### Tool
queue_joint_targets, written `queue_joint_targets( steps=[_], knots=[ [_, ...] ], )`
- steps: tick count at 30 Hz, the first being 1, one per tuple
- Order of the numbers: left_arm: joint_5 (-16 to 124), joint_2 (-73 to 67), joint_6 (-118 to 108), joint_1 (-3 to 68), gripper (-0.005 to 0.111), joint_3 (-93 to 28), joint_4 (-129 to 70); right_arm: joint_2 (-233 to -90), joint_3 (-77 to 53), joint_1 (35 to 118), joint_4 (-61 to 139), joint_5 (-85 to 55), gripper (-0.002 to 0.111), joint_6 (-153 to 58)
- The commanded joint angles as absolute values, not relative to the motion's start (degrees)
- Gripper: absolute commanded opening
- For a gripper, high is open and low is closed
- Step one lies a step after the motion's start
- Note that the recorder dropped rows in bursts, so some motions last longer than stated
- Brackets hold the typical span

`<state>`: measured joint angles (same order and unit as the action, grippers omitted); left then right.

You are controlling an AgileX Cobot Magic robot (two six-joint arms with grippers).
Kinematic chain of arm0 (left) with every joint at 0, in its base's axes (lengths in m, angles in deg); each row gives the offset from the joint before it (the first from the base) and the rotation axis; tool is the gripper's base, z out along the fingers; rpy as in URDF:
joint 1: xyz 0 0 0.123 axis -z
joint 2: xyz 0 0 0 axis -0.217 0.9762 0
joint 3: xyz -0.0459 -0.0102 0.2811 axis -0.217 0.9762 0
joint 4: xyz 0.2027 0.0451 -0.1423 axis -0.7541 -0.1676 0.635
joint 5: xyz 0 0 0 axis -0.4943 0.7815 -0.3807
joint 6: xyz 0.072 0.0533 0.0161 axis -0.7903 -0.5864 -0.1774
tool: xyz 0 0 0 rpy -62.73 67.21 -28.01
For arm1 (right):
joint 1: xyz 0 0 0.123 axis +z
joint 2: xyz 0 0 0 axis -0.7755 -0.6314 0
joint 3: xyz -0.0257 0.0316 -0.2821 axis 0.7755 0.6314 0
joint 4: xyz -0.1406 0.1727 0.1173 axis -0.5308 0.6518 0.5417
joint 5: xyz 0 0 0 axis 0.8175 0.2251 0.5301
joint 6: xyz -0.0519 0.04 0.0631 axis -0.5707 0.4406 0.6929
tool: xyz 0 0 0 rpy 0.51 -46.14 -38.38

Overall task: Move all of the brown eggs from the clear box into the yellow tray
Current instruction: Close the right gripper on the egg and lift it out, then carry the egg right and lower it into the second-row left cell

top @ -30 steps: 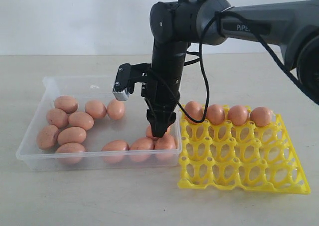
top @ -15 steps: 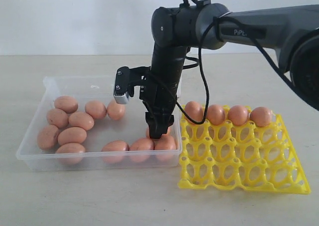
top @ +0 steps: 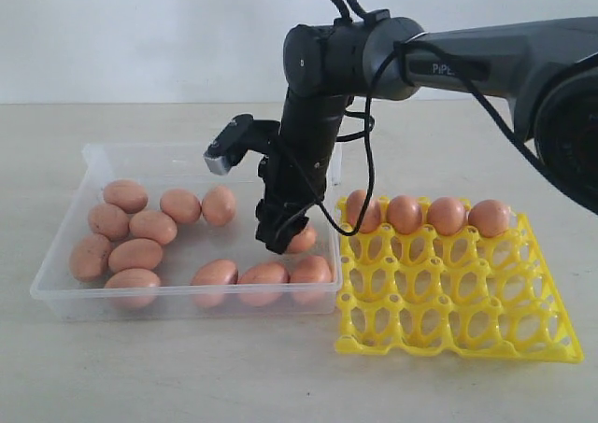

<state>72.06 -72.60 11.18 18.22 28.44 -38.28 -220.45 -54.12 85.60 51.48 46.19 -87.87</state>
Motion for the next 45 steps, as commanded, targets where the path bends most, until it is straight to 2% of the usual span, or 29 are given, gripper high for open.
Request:
queue_joint_targets(
  steps=[1,8,13,15,16,20,22,23,24,26,27,28,31,33,36,40,45],
  knots=[
    [72.0,-72.7,11.7,18.4,0.022,28.3,-37.9,-213.9,-54.0,85.2,52.9,41.0,0.0,-82.1],
    [72.0,-72.7,11.7,18.4,0.022,28.3,-37.9,-211.4,-53.7,85.2,62.5,39.3,0.0,-81.2],
    [72.0,-72.7,11.7,18.4,0.022,28.3,-37.9,-209.9,-43.9,85.4,81.6,23.1,-0.001,-82.4],
    [72.0,-72.7,11.7,18.4,0.022,28.3,-37.9,-206.1,-37.6,87.2,85.1,10.6,-0.001,-82.5],
    [72.0,-72.7,11.7,18.4,0.022,28.3,-37.9,-202.4,-31.3,89.2,85.3,-1.9,-0.001,-80.6],
    [72.0,-72.7,11.7,18.4,0.022,28.3,-37.9,-190.6,-11.3,94.0,85.3,-35.2,-0.001,-70.9],
    [72.0,-72.7,11.7,18.4,0.022,28.3,-37.9,-185.8,-3.8,93.6,85.4,-50.1,-0.001,-61.5],
    [72.0,-72.7,11.7,18.4,0.022,28.3,-37.9,-183.5,0.2,91.7,84.7,-61.1,-0.001,-48.8],
    [72.0,-72.7,11.7,18.4,0.022,28.3,-37.9,-182.8,2.0,89.7,82.7,-63.9,-0.001,-42.1],
    [72.0,-72.7,11.7,18.4,0.022,28.3,-37.9,-182.1,4.6,83.2,67.1,-67.2,-0.001,-23.2],
    [72.0,-72.7,11.7,18.4,0.022,28.3,-37.9,-182.3,4.9,78.7,53.7,-68.2,-0.001,-12.7],
    [72.0,-72.7,11.7,18.4,0.022,28.3,-37.9,-183.8,4.0,70.1,22.9,-72.3,-0.001,7.4],
    [72.0,-72.7,11.7,18.4,0.022,28.3,-37.9,-186.9,1.3,59.2,-9.5,-83.4,-0.001,25.2],
    [72.0,-72.7,11.7,18.4,0.022,28.3,-37.9,-187.9,1.4,54.5,-19.9,-85.1,-0.001,29.5],
    [72.0,-72.7,11.7,18.4,0.022,28.3,-37.9,-188.0,3.5,52.0,-30.5,-85.1,-0.001,30.7],
    [72.0,-72.7,11.7,18.4,0.022,28.3,-37.9,-188.0,7.1,53.7,-39.2,-80.8,-0.001,28.2],
    [72.0,-72.7,11.7,18.4,0.022,28.3,-37.9,-188.0,10.5,56.3,-39.4,-69.8,-0.001,21.9]
  ],
)
